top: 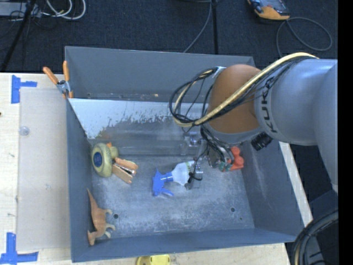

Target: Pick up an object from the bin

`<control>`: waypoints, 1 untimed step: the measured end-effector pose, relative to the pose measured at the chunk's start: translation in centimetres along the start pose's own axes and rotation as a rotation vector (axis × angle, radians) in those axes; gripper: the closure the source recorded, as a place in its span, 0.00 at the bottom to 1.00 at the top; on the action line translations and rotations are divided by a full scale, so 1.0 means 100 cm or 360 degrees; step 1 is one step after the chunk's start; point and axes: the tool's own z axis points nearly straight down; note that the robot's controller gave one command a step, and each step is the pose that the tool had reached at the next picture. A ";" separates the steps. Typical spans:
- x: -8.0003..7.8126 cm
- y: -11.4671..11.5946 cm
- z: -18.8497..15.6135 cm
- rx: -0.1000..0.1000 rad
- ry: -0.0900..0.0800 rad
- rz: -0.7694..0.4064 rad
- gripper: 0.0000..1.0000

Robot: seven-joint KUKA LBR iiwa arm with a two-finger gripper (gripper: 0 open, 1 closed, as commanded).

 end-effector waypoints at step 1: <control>-0.018 0.019 0.028 -0.0005 -0.0013 -0.0031 0.00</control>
Offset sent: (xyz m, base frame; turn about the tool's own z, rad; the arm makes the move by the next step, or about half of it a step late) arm -0.0052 0.0256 -0.0677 -0.0932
